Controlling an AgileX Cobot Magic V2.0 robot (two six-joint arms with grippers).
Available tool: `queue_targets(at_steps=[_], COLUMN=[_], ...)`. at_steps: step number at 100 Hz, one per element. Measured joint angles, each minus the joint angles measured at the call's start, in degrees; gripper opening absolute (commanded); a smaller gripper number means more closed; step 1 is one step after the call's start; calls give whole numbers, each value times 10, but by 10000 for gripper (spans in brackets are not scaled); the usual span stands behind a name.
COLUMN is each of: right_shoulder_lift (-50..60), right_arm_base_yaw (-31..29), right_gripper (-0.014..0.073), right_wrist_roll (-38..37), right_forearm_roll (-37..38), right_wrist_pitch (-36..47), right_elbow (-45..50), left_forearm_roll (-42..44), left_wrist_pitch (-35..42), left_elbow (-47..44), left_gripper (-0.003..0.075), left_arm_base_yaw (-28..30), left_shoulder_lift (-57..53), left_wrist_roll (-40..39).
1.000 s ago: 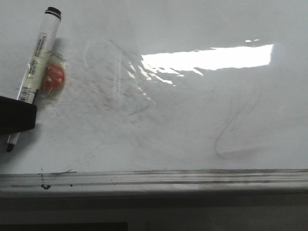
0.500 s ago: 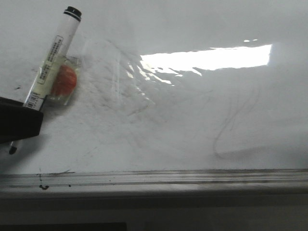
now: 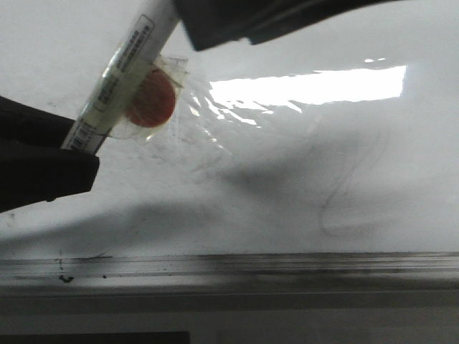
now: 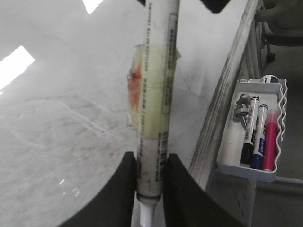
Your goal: Write number 9 on whiteboard
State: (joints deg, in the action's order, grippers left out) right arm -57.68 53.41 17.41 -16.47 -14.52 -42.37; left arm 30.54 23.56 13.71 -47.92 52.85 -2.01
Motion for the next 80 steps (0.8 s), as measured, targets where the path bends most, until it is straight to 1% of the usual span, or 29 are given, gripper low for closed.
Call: queue_targets(at_steps=[13, 27, 31, 36, 43, 50, 52, 56, 71, 76, 80], right_shoulder_lift=[-37, -59, -66, -72, -75, -77, -77, -77, -77, -77, -77], right_arm_base_yaw=[9, 9, 9, 9, 9, 9, 9, 9, 11, 11, 11], right_gripper=[314, 309, 297, 253, 148, 13, -10, -72, -69, -69, -69], right_wrist_roll=[1, 1, 1, 1, 1, 1, 1, 1, 1, 1, 1], right_forearm_roll=[-11, -18, -20, -22, -23, -24, -24, -23, -29, -29, -29], right_wrist_pitch=[3, -19, -27, -33, -40, -40, -41, -42, -46, -47, -47], right_elbow=[-32, -52, -53, -53, -53, -53, -53, -53, -54, -54, -54], left_forearm_roll=[2, 2, 2, 2, 2, 2, 2, 2, 4, 4, 4], left_wrist_pitch=[0, 0, 0, 0, 0, 0, 0, -1, -5, -3, -1], left_elbow=[0, 0, 0, 0, 0, 0, 0, 0, 0, 0, 0], left_gripper=[-20, -20, -20, -20, -20, -15, -11, 16, 188, 223, 237], left_arm_base_yaw=[0, 0, 0, 0, 0, 0, 0, 0, 0, 0, 0], left_shoulder_lift=[0, 0, 0, 0, 0, 0, 0, 0, 0, 0, 0], left_wrist_roll=[0, 0, 0, 0, 0, 0, 0, 0, 2, 2, 1])
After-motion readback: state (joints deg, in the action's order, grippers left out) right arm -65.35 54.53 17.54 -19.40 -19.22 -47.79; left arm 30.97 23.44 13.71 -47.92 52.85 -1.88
